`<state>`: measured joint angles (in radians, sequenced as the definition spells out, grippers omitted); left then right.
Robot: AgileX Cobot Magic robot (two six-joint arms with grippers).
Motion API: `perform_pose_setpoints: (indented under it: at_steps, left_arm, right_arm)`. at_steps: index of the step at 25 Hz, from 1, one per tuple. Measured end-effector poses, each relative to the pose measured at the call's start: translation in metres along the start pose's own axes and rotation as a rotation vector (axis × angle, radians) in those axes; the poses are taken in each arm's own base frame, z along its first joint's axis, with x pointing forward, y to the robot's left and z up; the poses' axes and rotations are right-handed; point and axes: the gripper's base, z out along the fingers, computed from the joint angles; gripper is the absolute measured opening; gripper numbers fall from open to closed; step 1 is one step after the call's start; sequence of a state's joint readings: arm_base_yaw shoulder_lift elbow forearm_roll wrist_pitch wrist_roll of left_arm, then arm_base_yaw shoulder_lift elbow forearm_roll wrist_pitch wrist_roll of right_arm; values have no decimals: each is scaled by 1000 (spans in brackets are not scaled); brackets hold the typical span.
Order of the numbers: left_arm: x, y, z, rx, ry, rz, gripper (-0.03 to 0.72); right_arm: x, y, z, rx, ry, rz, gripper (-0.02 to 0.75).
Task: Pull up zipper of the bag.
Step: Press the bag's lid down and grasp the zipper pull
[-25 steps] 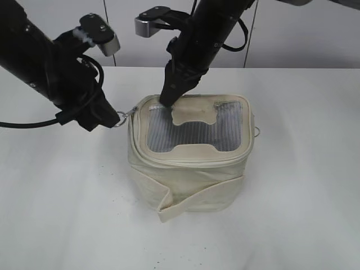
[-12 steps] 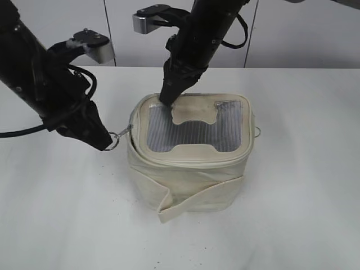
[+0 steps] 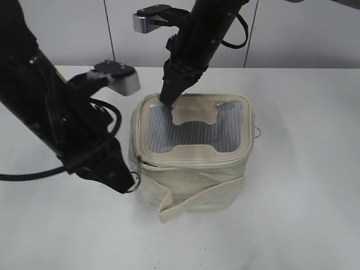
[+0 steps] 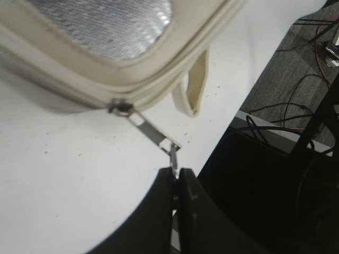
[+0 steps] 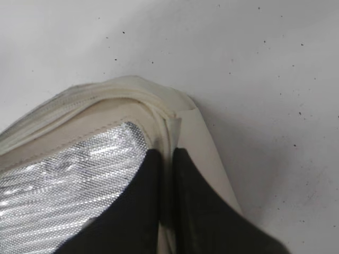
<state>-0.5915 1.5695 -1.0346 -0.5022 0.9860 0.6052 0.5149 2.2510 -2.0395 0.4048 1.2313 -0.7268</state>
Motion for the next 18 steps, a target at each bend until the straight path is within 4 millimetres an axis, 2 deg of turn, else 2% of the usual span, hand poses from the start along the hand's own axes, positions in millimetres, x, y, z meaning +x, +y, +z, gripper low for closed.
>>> perform_pose_setpoints:
  at_steps: [6,10,18]
  left_arm:
    - [-20,-55,25,-6,-125,32,-3]
    - [-32,-79,33,-11,-249,43,-3]
    - [-38,-80,52,1,-258,-4,-3]
  right_arm:
    - [0,0,0,1,0,15,37]
    - [0,0,0,-3,-3,19,37]
    - [-1,0,0,-4,-5,33,36]
